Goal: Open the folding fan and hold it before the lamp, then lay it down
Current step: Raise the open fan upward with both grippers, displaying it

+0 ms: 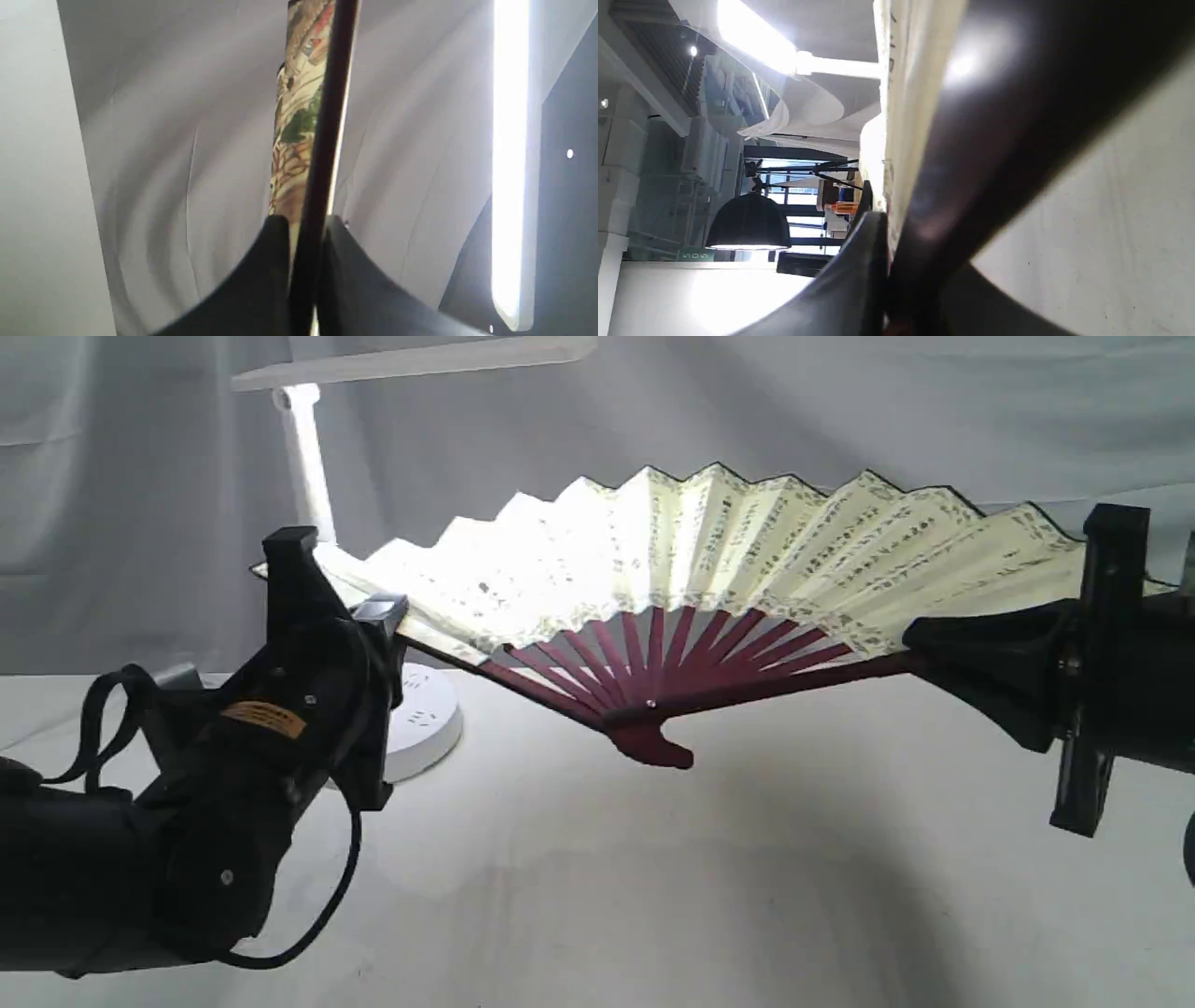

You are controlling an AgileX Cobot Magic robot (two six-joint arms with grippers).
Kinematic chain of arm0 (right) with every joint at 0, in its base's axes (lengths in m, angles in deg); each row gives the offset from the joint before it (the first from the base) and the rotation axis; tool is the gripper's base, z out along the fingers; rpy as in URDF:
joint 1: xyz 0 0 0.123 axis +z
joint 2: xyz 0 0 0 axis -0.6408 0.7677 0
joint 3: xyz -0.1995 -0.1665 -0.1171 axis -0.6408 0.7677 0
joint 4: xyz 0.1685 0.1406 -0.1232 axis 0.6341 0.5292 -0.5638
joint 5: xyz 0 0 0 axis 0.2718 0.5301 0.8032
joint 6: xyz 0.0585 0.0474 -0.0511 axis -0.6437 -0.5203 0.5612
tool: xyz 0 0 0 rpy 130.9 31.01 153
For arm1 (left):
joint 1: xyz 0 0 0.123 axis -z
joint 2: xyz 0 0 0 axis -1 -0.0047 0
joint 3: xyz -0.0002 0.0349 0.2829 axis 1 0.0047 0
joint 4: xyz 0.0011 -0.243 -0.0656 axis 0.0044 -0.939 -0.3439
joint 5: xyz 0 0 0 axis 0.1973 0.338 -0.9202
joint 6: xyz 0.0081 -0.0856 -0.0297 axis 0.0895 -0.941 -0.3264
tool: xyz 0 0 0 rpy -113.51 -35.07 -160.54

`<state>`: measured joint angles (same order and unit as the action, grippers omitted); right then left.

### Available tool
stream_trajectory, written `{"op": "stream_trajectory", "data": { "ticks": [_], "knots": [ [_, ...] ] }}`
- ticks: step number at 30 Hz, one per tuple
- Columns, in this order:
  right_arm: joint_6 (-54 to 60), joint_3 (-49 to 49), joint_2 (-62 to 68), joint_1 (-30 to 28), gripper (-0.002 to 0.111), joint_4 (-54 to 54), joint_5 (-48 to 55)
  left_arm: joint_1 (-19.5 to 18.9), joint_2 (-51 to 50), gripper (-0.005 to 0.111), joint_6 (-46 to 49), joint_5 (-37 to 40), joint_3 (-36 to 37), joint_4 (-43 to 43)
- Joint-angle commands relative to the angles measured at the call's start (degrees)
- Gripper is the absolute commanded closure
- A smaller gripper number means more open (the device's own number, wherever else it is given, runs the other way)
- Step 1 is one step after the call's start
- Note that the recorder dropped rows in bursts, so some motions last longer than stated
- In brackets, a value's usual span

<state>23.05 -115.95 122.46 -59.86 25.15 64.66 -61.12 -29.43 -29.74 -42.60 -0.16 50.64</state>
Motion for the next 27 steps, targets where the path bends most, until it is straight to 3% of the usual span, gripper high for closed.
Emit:
{"op": "stream_trajectory", "data": {
  "ticks": [1, 6, 11, 17, 27],
  "knots": [
    [1.6, -2.0, -0.1, 0.1, 0.108, -1.7, 0.0, -3.8, 1.3, 0.107, -4.9, -21.4, -0.6, -10.3],
    [-1.4, -5.4, -0.1, 0.2, 0.108, -1.7, -1.6, -6.2, 1.3, 0.107, -5.7, -21.4, -0.6, -7.0],
    [-3.0, -6.2, -0.1, 4.5, 0.108, -1.7, -8.3, -8.9, 1.3, 0.107, -8.8, -21.4, -0.6, -4.2],
    [-2.7, -7.4, -0.1, 8.0, 0.108, -1.7, -13.2, -9.3, 1.3, 0.107, -9.4, -20.7, -0.6, -4.5],
    [-6.1, -12.7, -0.1, 8.0, 0.108, -1.7, -14.4, -11.4, 1.3, 0.107, -9.8, -21.6, -0.6, -4.4]
  ]
}}
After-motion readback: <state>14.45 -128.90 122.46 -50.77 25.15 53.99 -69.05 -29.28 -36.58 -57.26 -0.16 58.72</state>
